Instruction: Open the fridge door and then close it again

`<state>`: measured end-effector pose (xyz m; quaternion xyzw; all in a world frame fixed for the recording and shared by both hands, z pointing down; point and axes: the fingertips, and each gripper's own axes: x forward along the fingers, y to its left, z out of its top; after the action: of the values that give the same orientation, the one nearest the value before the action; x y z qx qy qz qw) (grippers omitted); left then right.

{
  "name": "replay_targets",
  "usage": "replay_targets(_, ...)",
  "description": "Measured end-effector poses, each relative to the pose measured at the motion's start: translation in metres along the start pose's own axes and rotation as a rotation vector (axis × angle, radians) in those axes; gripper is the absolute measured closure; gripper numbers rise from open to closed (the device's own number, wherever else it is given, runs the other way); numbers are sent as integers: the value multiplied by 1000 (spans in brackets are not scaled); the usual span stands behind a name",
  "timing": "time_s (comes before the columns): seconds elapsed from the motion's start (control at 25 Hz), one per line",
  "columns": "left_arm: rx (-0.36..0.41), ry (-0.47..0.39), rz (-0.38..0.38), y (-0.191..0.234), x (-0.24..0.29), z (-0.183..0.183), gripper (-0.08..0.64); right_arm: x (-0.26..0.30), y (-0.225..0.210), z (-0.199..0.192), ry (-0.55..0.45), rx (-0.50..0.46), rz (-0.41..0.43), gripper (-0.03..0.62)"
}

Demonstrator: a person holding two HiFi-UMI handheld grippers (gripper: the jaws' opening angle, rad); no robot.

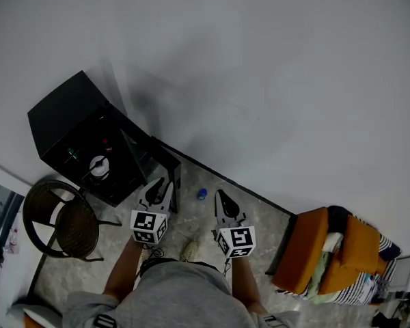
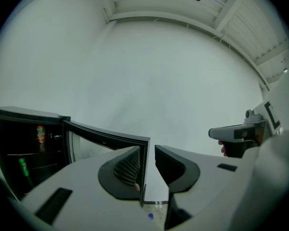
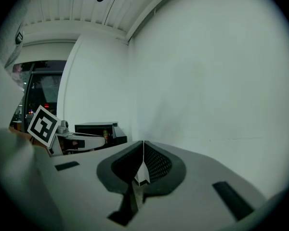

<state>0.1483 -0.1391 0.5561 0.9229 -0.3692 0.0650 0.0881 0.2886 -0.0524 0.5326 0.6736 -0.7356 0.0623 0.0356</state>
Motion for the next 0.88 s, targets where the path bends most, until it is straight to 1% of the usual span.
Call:
replay_targets(0.12, 9, -17, 42, 11, -16, 5, 466, 10, 20, 2, -4, -3, 59, 566)
replay_targets(0.48, 0, -52, 231, 61, -77, 12, 494, 36, 85, 15, -29, -22, 244, 566)
replay_targets(0.68, -2, -65, 330, 83, -113, 13, 512, 46, 117, 18, -37, -26, 325, 566)
replay_targets(0.88, -5, -80, 405, 99, -144, 17, 522, 52, 146, 23, -46, -22, 398, 566)
